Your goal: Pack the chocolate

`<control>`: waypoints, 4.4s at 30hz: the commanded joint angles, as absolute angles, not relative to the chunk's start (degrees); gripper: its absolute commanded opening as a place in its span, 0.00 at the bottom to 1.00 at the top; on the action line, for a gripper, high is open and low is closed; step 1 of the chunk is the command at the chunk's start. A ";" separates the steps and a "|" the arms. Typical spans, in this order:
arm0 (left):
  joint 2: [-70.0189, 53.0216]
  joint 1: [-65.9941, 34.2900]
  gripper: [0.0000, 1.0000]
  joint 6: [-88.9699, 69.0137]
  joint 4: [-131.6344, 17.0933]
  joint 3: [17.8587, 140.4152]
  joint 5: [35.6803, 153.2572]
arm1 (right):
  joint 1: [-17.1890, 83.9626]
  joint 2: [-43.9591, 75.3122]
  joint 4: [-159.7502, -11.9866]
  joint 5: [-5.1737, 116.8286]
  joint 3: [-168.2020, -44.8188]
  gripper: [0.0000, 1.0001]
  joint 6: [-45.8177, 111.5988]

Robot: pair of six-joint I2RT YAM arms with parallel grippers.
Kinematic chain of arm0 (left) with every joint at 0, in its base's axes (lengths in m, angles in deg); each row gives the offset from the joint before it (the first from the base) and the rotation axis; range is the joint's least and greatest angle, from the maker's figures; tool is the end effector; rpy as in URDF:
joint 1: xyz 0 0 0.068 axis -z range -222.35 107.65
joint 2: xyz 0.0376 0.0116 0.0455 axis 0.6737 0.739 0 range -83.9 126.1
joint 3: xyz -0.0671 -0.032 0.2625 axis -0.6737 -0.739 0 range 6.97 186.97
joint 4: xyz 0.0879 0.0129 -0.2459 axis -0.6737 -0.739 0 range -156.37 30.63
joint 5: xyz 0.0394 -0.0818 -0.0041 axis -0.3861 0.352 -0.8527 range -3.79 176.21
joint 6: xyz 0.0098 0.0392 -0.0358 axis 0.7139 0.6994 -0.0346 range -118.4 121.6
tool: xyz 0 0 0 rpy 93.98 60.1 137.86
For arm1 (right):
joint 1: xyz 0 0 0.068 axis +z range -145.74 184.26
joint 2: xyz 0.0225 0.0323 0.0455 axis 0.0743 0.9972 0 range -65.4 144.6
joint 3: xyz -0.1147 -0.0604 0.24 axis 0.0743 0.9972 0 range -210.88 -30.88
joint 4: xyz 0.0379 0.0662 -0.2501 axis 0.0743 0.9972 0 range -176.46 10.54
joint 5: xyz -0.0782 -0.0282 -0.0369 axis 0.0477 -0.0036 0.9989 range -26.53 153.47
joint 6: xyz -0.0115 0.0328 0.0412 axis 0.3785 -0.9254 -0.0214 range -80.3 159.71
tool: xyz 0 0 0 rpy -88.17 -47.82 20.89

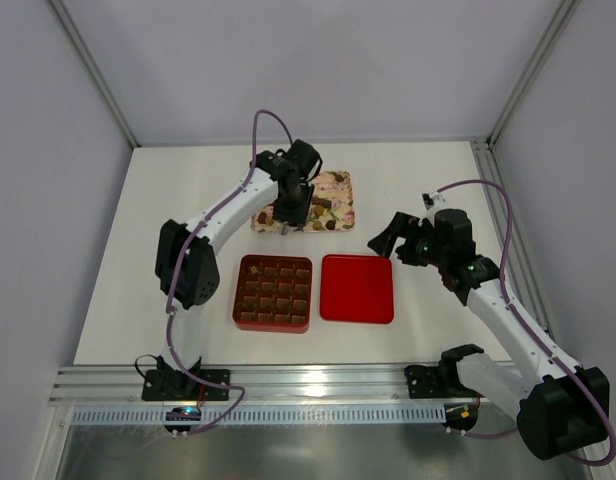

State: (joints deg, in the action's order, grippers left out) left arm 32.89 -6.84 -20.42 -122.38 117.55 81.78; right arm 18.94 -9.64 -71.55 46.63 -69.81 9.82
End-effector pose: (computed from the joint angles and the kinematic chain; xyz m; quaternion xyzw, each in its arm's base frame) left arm 0.3498 -0.2464 0.2799 0.1086 0.9769 -0.0535 0.1763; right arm 0.2057 0.0646 0.2614 0.0437 0.8660 0.3009 0.3971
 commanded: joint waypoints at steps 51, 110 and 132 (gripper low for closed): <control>-1.27 -6.67 0.31 -24.59 -127.93 97.86 82.25 | 19.29 -9.24 -74.16 47.03 -70.60 0.93 10.00; 3.71 -9.65 0.42 -22.40 -124.68 99.95 78.04 | 19.46 -7.66 -75.57 45.45 -70.16 0.93 9.47; 22.53 -14.75 0.41 -18.97 -120.02 106.81 80.32 | 19.46 -7.04 -75.21 45.01 -70.25 0.93 10.70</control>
State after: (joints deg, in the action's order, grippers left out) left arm 22.02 -14.39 -20.14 -121.96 104.46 79.79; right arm 19.16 -7.32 -73.19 45.29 -69.18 9.68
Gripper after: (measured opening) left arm 0.416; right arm 0.930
